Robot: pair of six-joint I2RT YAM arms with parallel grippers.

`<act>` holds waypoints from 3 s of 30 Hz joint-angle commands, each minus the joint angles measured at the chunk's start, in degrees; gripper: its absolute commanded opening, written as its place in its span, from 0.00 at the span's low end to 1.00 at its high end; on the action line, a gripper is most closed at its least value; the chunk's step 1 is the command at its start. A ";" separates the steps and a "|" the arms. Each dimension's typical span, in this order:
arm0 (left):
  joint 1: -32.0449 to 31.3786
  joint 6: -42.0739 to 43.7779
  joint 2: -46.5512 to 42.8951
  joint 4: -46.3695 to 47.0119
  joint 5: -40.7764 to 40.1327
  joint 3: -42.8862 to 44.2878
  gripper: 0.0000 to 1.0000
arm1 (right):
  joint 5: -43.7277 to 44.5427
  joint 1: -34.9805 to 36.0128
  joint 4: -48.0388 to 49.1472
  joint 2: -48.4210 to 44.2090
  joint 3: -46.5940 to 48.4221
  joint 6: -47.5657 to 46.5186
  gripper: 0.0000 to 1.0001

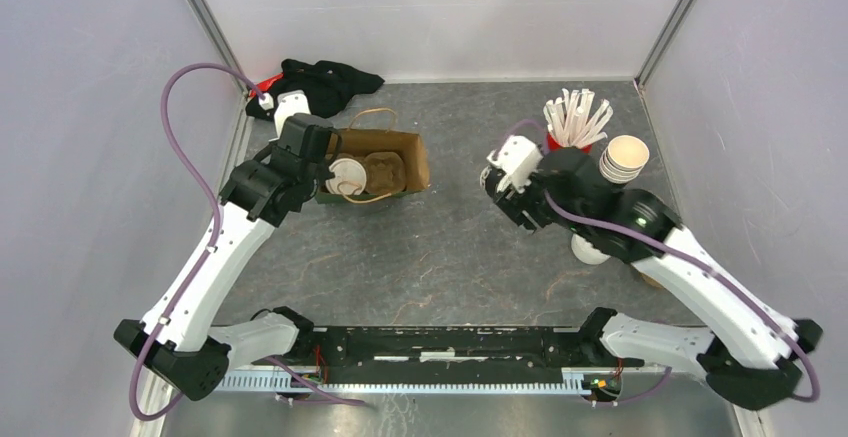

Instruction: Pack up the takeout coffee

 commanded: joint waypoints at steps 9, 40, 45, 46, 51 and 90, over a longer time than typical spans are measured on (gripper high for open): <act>0.35 1.03 -2.36 1.02 1.60 1.21 0.02 | -12.42 -0.11 -11.90 14.71 -2.25 5.75 0.24; 0.36 3.50 -4.06 3.40 3.22 -1.21 0.02 | -13.09 0.16 -17.90 32.45 6.37 7.83 0.85; 0.34 3.59 -4.15 3.50 3.67 -1.18 0.02 | -10.73 0.76 -20.20 34.15 8.66 10.17 0.98; 0.34 3.64 -4.23 3.49 3.69 -1.18 0.02 | -10.74 0.94 -20.15 34.17 8.82 10.46 0.98; 0.35 3.59 -4.71 3.34 4.22 -1.24 0.02 | -11.23 1.27 -20.09 34.67 9.77 15.81 0.98; 0.36 6.56 -5.27 3.25 6.34 -0.40 0.02 | -4.51 0.18 -16.02 34.72 7.51 41.14 0.97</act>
